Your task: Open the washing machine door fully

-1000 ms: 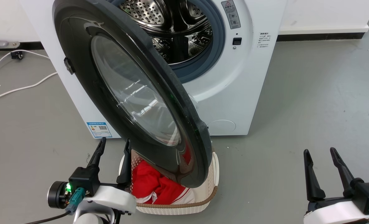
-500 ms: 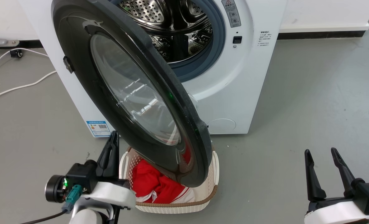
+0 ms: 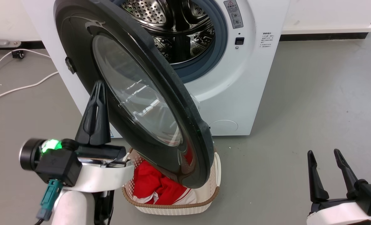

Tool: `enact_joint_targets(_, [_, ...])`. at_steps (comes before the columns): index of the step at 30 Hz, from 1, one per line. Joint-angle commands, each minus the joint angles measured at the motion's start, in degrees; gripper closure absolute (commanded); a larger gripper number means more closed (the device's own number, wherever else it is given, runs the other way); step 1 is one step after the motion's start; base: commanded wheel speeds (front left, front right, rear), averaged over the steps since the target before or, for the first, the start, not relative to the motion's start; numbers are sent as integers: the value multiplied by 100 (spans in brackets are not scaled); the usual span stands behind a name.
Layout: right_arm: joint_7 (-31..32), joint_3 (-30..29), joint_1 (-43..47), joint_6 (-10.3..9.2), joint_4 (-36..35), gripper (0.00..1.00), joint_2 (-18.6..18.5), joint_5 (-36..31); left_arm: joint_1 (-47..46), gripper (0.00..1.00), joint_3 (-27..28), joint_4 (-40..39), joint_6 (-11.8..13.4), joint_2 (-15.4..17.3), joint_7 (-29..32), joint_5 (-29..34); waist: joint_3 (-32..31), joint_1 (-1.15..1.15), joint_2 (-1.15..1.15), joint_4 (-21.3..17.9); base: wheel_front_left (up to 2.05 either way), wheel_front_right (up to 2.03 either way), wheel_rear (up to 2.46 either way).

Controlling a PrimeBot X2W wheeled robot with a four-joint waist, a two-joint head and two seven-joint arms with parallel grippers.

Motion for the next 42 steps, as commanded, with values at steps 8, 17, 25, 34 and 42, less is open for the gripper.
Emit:
enact_joint_targets(8, [-4,-61,-40,-4,10,0,22,45,-485,100,-505,-1175,41,-5,-14,35,18,0,0,32,0,0,0])
enact_joint_targets(17, [-16,-46,-13,-4,30,0,22,93,-733,100,-1652,-1426,-57,-4,160,-159,27,0,0,16,0,0,0])
enact_joint_targets(25, [11,-88,13,-4,20,0,22,96,-474,100,-2911,-1168,-183,-2,464,-466,105,0,0,22,0,0,0])
enact_joint_targets(34, [50,-95,15,-4,25,0,21,88,234,100,-3885,-783,-268,206,765,-800,122,0,0,61,0,0,0])
enact_joint_targets(42, [56,-32,-75,-4,42,0,21,122,368,100,-3991,-115,-254,259,726,-914,226,0,0,53,0,0,0])
